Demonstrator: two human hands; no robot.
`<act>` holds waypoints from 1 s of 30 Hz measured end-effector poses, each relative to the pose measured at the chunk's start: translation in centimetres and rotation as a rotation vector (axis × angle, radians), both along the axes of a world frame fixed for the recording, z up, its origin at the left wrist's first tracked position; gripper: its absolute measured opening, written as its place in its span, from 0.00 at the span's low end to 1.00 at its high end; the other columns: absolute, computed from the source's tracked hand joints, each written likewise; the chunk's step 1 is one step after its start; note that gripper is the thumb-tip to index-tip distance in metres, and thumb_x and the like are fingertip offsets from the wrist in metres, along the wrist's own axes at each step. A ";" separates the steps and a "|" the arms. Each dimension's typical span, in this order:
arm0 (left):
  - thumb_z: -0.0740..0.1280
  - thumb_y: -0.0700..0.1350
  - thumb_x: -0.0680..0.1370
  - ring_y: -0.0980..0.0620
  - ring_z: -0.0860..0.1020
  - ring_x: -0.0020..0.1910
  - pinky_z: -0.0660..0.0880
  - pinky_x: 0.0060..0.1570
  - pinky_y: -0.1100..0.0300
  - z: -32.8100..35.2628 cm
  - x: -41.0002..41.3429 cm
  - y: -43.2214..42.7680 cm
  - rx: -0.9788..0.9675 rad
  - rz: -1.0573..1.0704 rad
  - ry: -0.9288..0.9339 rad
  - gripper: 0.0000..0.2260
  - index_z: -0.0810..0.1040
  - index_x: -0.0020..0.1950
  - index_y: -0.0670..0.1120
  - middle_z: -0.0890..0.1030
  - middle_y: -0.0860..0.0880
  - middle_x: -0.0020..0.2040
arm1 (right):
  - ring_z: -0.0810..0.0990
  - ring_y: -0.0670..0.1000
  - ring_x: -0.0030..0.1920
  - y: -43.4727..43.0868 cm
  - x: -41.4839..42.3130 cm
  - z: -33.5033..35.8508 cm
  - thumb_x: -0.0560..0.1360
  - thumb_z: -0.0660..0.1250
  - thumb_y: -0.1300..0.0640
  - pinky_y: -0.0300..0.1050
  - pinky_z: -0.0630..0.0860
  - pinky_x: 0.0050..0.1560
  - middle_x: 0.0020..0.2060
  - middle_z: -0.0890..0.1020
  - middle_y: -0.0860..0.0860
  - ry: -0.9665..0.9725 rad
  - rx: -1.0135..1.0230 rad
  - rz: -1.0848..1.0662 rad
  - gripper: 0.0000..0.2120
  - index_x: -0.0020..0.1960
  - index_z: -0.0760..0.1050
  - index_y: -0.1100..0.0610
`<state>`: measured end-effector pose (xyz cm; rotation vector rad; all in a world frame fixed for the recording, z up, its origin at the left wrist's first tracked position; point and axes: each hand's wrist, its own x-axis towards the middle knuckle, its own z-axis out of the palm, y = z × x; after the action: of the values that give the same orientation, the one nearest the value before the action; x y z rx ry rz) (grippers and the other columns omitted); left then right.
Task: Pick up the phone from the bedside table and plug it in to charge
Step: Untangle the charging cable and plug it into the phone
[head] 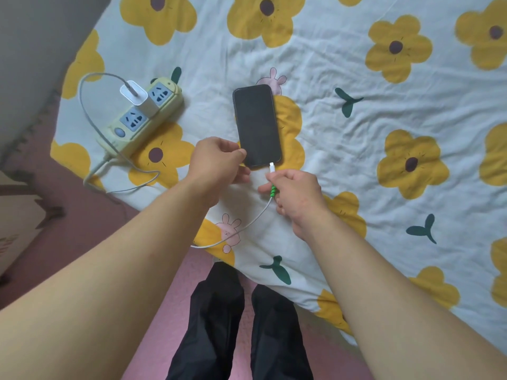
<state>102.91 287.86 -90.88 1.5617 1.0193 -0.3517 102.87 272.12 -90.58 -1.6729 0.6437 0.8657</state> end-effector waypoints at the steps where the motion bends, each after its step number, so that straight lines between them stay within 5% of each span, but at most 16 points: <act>1: 0.71 0.41 0.79 0.51 0.85 0.27 0.87 0.38 0.51 -0.2 0.1 0.0 0.008 -0.004 0.002 0.03 0.80 0.50 0.43 0.84 0.47 0.36 | 0.73 0.39 0.22 -0.1 0.0 -0.1 0.80 0.67 0.57 0.41 0.67 0.32 0.32 0.88 0.48 0.007 0.006 0.002 0.06 0.45 0.80 0.54; 5: 0.73 0.45 0.78 0.51 0.84 0.25 0.81 0.27 0.59 -0.6 0.6 0.0 0.047 -0.082 0.046 0.05 0.83 0.48 0.43 0.86 0.43 0.34 | 0.75 0.39 0.21 -0.3 0.1 -0.4 0.78 0.65 0.60 0.38 0.67 0.25 0.31 0.88 0.49 0.032 0.026 0.009 0.06 0.46 0.80 0.56; 9: 0.74 0.46 0.77 0.50 0.86 0.30 0.80 0.29 0.60 -0.6 1.4 0.7 0.031 -0.120 0.084 0.07 0.83 0.44 0.43 0.88 0.44 0.40 | 0.72 0.40 0.21 0.0 0.1 -0.9 0.78 0.65 0.60 0.37 0.67 0.24 0.30 0.87 0.50 0.050 0.017 0.008 0.06 0.46 0.80 0.56; 14: 0.75 0.44 0.78 0.57 0.78 0.20 0.76 0.23 0.65 -0.6 1.7 1.0 0.002 -0.127 0.075 0.07 0.82 0.43 0.42 0.83 0.46 0.36 | 0.68 0.45 0.23 0.0 0.2 -1.2 0.79 0.64 0.60 0.36 0.67 0.22 0.30 0.87 0.51 0.069 0.029 -0.008 0.06 0.47 0.80 0.57; 23: 0.74 0.46 0.78 0.55 0.69 0.21 0.69 0.22 0.66 -0.5 1.3 1.2 -0.040 -0.106 0.049 0.10 0.85 0.53 0.39 0.83 0.44 0.39 | 0.72 0.46 0.26 -0.4 0.2 -1.1 0.80 0.64 0.60 0.38 0.69 0.24 0.34 0.88 0.53 0.055 0.082 0.003 0.07 0.48 0.81 0.58; 30: 0.72 0.47 0.79 0.54 0.67 0.22 0.66 0.23 0.65 -0.5 1.3 0.7 -0.094 -0.126 0.040 0.10 0.84 0.45 0.41 0.79 0.40 0.40 | 0.72 0.46 0.25 -0.5 0.4 -0.6 0.79 0.66 0.61 0.40 0.70 0.25 0.35 0.87 0.55 0.033 0.116 -0.023 0.06 0.47 0.81 0.59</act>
<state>104.25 288.54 -91.40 1.5430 0.9242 -0.5131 103.23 271.59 -91.19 -1.5472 0.6221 0.8988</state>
